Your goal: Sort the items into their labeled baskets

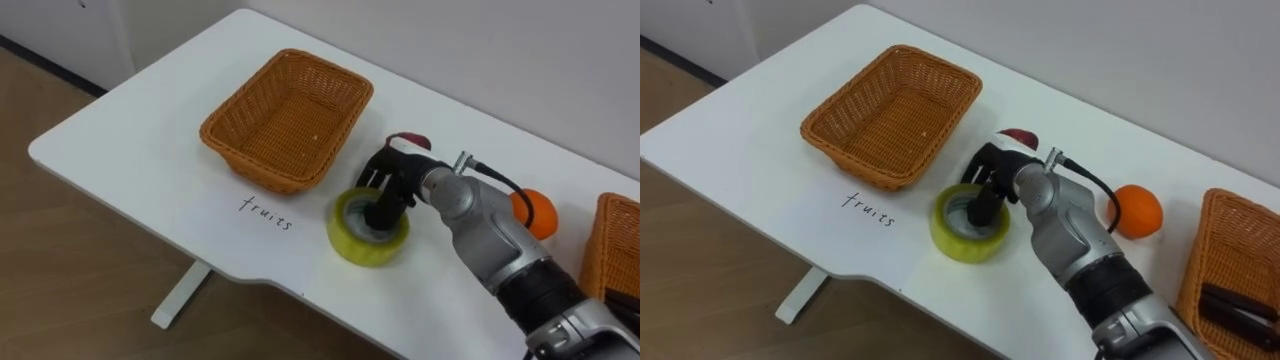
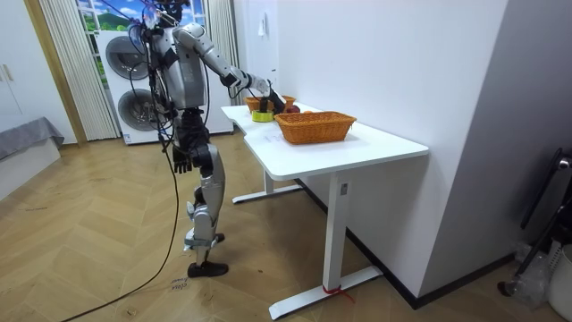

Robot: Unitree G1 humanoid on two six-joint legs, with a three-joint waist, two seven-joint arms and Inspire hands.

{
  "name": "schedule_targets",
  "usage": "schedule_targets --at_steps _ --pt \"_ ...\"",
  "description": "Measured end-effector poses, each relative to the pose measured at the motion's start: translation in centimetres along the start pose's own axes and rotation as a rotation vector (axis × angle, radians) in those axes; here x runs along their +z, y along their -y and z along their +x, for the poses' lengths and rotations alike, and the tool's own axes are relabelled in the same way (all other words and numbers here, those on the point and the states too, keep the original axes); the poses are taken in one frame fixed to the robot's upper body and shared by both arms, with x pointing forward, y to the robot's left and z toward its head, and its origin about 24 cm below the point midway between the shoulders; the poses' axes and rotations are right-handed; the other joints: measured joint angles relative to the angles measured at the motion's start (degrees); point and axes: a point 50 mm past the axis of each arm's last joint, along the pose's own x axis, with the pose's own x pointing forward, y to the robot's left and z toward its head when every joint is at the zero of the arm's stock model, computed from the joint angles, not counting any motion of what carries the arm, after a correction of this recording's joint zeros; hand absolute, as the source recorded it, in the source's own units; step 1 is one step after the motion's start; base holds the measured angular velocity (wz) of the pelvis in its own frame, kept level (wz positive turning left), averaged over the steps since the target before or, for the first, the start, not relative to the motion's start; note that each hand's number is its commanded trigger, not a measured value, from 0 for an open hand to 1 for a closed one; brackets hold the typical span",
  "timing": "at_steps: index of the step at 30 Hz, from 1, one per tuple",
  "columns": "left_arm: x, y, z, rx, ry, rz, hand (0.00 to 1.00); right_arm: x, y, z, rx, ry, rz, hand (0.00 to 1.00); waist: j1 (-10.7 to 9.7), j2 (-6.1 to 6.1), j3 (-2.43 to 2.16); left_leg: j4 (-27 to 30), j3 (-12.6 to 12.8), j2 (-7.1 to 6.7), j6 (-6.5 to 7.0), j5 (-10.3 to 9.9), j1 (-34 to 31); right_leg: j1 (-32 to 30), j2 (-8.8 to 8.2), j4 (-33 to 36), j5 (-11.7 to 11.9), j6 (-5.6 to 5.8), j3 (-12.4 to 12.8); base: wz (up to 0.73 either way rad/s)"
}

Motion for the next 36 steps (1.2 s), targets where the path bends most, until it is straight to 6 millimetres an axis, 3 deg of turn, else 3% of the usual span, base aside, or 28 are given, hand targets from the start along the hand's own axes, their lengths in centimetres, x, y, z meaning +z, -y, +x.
schedule_targets --at_steps 9,12,15,18,23,28,36 --pt "-1.0 0.1 0.2 -0.026 -0.024 -0.008 0.00 1.4 -0.2 -0.9 0.070 0.082 -0.013 1.00 -1.78 -0.48 -0.24 -0.55 0.67 0.13 0.00 0.02 0.13 -0.32 0.10 -0.07 0.00 0.00 1.16 -0.03" --pt "-1.2 0.1 0.2 -0.028 -0.027 -0.029 0.00 0.9 -0.3 -1.5 0.082 0.093 -0.024 1.00 -1.93 -0.90 -0.54 -0.48 0.98 0.12 0.04 0.04 0.38 -0.68 0.05 -0.10 0.00 0.00 1.82 -0.08" --pt "-1.2 0.0 0.3 -0.027 -0.029 -0.061 0.00 0.0 0.1 -2.3 0.054 0.096 -0.010 1.00 -3.03 -0.78 -0.45 -0.26 1.37 0.11 0.06 0.03 0.13 -0.91 -0.02 -0.09 0.02 0.02 2.37 -0.05" --pt "-1.8 -0.3 0.4 -0.019 -0.046 -0.076 0.00 0.2 1.7 -3.4 0.000 0.133 -0.016 1.00 -5.47 -0.23 -0.09 -0.34 1.29 0.13 0.06 0.01 -0.22 -0.95 0.02 0.01 0.02 0.02 2.33 0.00" --pt "-1.7 -0.5 0.4 -0.014 -0.025 -0.078 0.00 0.0 5.0 -5.3 -0.140 0.173 0.003 1.00 -8.28 0.10 -0.17 -0.92 1.92 0.16 0.10 0.20 0.28 -1.11 -0.03 0.15 0.02 0.02 2.67 -0.06" --pt "-1.6 -0.4 0.4 -0.010 -0.012 -0.081 0.00 -0.5 6.0 -5.7 -0.179 0.164 0.022 1.00 -9.89 0.07 -0.80 -1.38 2.97 0.23 0.18 0.29 1.18 -1.19 -0.04 0.15 0.03 0.03 3.79 -0.11" --pt "-1.1 -0.6 0.3 0.000 0.020 -0.092 0.00 -1.3 7.1 -6.2 -0.229 0.134 0.025 1.00 -12.21 0.93 -1.24 -1.84 3.32 0.23 0.25 0.35 1.38 -1.48 -0.06 0.14 0.05 0.07 4.28 -0.03"
